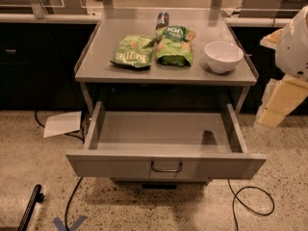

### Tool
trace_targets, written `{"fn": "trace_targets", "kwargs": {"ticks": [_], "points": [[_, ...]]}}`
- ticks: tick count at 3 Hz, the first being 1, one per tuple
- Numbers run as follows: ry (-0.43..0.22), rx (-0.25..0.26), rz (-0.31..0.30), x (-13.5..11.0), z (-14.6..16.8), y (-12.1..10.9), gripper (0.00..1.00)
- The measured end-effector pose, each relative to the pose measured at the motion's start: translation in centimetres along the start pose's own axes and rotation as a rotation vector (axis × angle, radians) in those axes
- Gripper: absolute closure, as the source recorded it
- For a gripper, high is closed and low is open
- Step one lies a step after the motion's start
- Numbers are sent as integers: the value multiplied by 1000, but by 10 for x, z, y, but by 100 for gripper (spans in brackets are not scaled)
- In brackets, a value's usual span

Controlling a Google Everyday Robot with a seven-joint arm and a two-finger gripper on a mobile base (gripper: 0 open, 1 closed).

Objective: Place green rice chip bag into top drawer

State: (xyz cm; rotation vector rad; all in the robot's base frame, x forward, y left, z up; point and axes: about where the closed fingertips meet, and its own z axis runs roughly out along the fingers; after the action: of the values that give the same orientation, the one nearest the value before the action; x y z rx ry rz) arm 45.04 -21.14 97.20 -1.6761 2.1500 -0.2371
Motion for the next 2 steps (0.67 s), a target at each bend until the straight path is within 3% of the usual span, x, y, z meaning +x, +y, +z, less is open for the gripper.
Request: {"fn": "trace_targets", "kwargs": {"ticks": [1, 2], "points": [[-1, 1, 0, 0, 0, 0, 0], [-12, 30, 44, -17, 15, -27, 0]]}}
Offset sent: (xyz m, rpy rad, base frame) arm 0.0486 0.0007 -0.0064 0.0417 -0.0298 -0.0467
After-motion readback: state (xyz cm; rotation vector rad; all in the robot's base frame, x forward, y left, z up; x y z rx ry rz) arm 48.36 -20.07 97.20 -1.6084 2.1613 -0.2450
